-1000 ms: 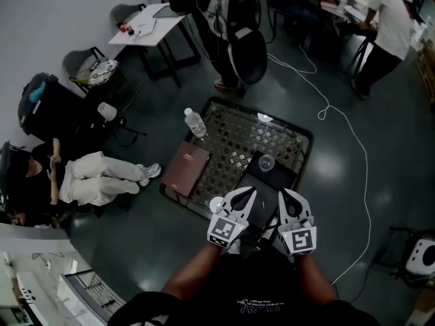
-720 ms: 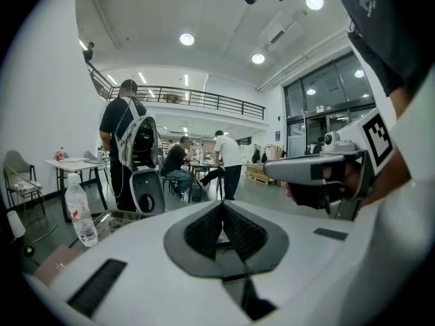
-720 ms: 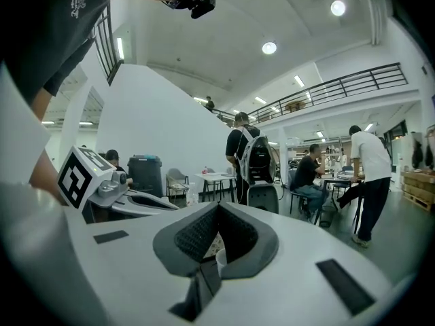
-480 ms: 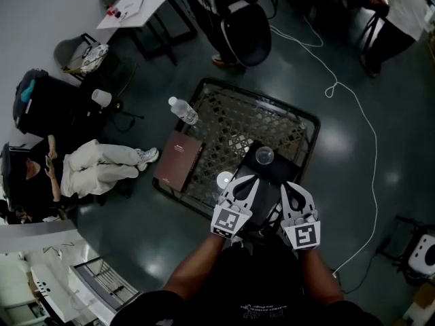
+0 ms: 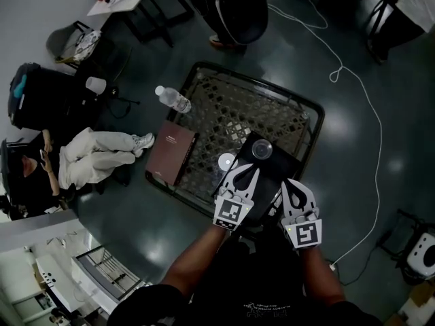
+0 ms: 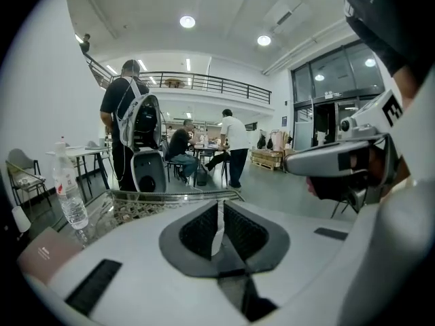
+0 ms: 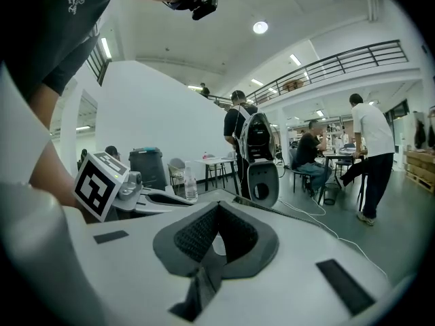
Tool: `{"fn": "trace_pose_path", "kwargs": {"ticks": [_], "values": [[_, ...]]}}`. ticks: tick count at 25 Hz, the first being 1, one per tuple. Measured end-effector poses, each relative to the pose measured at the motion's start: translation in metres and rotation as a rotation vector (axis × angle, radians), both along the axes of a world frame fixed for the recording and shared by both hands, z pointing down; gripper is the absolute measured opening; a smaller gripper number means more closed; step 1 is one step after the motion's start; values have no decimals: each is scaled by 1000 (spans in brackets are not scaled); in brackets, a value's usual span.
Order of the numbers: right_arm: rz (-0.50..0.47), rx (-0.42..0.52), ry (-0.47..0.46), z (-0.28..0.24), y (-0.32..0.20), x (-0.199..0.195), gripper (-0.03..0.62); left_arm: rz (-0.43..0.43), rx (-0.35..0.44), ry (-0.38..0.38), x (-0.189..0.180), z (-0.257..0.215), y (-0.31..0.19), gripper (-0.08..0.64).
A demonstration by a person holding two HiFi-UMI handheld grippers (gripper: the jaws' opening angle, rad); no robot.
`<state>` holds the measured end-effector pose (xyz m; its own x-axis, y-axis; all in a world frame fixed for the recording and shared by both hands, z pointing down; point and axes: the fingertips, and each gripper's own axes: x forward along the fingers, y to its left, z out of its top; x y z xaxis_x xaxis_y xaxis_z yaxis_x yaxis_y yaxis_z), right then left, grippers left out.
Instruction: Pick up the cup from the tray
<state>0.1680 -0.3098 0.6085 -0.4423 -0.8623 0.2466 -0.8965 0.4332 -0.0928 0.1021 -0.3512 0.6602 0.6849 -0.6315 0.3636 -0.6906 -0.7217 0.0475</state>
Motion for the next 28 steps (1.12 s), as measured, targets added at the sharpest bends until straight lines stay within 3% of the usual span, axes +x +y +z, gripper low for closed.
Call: {"fn": "trace_pose_path", "kwargs": {"ticks": [13,28], "values": [[-18,-23,-30,19,-8,6,8,-62,-45,-93,12,46,-22,323],[-67,-34,-61,28,-12,7,8,-96,-146,-155,28,99,-52,350]]}}
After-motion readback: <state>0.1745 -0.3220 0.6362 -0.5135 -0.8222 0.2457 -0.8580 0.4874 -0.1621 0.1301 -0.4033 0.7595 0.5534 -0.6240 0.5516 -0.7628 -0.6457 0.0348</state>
